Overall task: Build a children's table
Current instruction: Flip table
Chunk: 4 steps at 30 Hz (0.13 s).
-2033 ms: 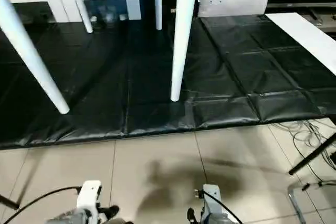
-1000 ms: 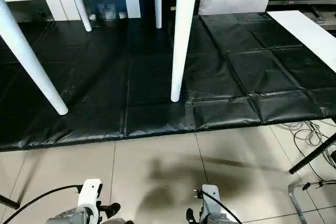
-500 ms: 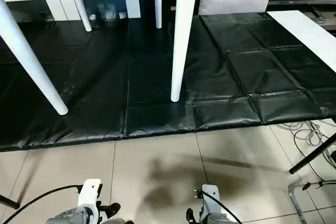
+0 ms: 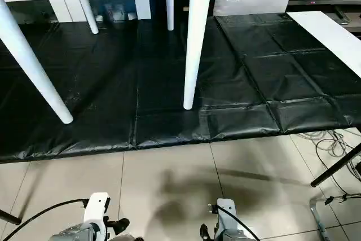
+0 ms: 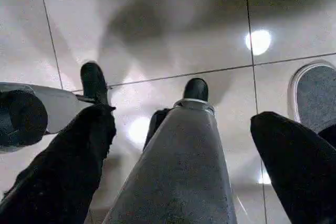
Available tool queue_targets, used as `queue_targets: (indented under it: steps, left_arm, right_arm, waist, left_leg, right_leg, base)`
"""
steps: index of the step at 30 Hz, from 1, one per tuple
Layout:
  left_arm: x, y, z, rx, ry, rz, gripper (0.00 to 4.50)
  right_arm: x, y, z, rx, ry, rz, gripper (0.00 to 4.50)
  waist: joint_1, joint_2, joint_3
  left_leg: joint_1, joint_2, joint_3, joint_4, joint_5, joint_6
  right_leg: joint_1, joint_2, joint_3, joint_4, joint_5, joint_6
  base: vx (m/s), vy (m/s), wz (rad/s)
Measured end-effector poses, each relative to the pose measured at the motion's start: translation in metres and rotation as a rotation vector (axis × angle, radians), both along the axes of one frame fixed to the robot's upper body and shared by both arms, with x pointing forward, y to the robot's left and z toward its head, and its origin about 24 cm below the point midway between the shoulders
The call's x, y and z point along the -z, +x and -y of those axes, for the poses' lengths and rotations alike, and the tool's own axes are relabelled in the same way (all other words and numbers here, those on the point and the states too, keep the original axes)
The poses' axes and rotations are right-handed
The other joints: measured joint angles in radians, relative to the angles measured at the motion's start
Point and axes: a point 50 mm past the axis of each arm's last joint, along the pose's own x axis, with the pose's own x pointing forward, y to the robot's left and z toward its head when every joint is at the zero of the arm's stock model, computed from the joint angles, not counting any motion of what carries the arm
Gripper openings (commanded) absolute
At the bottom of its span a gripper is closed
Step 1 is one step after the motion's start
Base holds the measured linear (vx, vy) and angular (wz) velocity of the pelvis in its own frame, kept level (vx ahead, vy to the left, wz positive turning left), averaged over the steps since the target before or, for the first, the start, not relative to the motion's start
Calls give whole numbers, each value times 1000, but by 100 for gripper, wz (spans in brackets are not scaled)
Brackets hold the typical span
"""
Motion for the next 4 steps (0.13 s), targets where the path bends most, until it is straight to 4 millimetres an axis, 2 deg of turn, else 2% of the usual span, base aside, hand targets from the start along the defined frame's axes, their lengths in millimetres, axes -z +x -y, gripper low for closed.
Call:
queue_targets:
  steps: [4]
  left_arm:
    - [0, 0, 0, 0, 0, 0, 441]
  right_arm:
    - [0, 0, 0, 0, 0, 0, 450]
  waist:
    - [0, 0, 0]
  left_leg:
    - [0, 0, 0, 0, 0, 0]
  right_leg:
    - [0, 0, 0, 0, 0, 0]
  base:
    - [0, 0, 0]
